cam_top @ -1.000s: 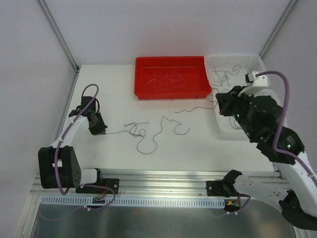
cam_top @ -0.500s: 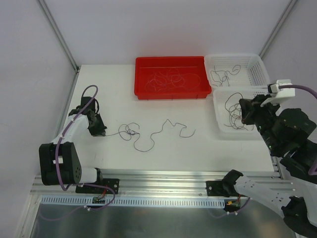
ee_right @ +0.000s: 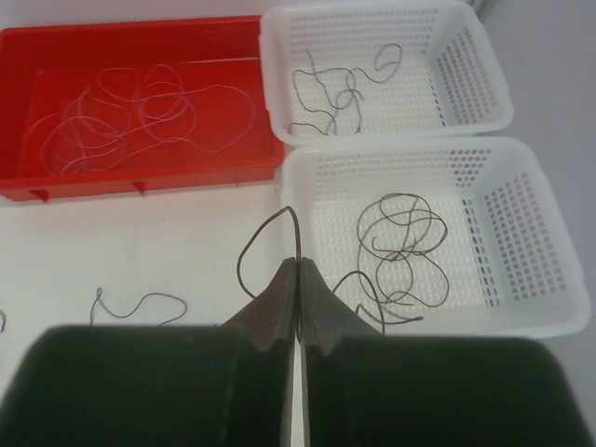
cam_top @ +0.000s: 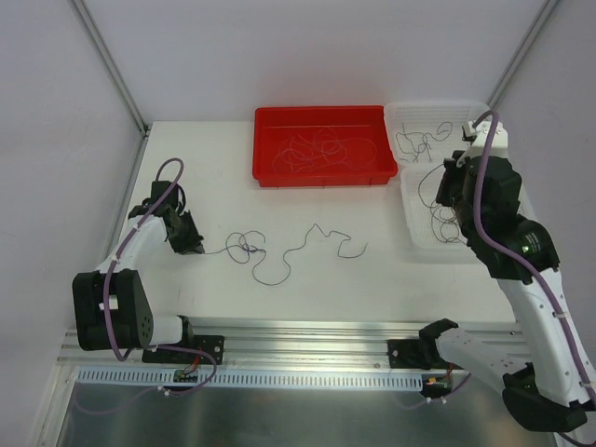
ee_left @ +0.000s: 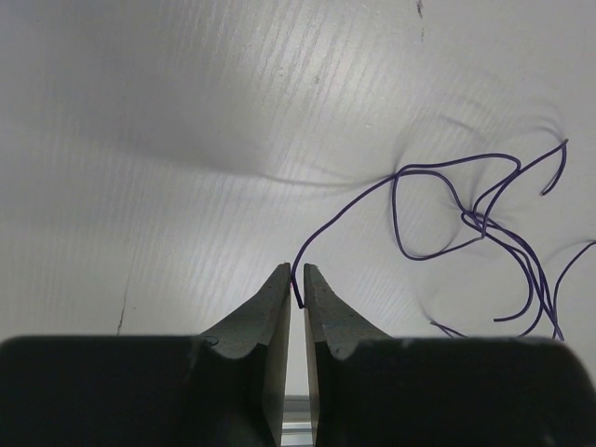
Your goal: Untangle the cables
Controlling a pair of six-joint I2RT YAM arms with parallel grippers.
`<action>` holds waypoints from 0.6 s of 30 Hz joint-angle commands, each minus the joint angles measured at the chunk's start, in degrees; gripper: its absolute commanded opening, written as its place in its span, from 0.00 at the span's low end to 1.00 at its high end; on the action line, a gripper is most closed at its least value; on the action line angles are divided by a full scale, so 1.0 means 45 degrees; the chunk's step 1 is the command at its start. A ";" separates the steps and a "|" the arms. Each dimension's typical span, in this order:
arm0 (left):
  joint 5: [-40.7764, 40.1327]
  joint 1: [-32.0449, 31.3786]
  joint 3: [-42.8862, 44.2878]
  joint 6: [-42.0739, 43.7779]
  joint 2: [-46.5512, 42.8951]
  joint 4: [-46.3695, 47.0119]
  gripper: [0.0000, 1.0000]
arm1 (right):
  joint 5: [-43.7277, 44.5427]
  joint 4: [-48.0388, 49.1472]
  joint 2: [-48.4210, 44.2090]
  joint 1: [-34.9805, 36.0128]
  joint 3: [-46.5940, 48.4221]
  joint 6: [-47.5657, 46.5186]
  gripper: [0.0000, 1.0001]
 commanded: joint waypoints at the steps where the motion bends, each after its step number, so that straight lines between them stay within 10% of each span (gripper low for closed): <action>1: 0.0412 0.0061 0.0186 0.0027 -0.0343 0.0089 0.11 | -0.1207 0.1148 0.0319 -0.1484 -0.0444 0.0406 0.01; 11: 0.0626 0.0042 0.0244 0.0066 -0.0362 0.0108 0.10 | -0.3127 0.2770 0.2779 -0.5957 -0.2496 0.2375 0.01; 18: 0.0977 0.0042 0.0167 0.0027 -0.0362 0.0186 0.10 | -0.3569 0.2614 0.2607 -0.6195 -0.3473 0.3338 0.63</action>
